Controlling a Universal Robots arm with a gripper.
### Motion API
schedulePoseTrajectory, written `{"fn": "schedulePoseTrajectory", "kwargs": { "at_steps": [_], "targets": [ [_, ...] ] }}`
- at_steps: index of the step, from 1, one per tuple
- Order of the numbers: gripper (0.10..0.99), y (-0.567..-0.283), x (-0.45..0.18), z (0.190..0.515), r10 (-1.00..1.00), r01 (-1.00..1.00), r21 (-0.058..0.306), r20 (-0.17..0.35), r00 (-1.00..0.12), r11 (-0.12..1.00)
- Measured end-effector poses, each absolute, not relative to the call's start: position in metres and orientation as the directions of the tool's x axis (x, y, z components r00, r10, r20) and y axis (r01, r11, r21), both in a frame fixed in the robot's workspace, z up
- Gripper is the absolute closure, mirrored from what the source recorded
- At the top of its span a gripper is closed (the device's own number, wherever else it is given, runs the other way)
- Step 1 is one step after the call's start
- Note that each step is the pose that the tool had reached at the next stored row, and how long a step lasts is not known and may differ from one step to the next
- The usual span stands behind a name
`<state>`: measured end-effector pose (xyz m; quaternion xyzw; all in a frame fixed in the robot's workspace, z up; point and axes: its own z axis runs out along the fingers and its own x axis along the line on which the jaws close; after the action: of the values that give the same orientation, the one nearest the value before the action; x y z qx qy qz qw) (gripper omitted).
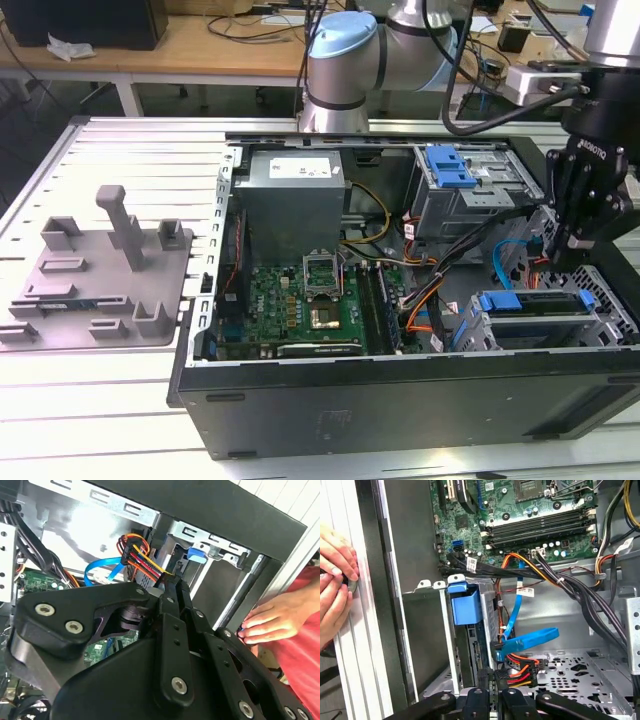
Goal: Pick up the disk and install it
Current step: 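Insert the first disk wire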
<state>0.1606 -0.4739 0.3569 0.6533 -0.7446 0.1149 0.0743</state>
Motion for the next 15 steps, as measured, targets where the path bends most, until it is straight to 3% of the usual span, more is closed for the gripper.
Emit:
{"fn": "schedulePoseTrajectory", "kwargs": {
  "at_steps": [4,7,15],
  "targets": [
    [0.922,-0.485,0.160,0.357,-0.960,-0.990,-0.072,0.244,-0.135,0.121],
    [0.922,-0.492,0.157,0.357,-0.976,-0.990,-0.063,0.171,-0.135,0.126],
    [0.922,-0.513,0.156,0.357,-0.989,-0.990,-0.049,0.067,-0.135,0.132]
  ]
}}
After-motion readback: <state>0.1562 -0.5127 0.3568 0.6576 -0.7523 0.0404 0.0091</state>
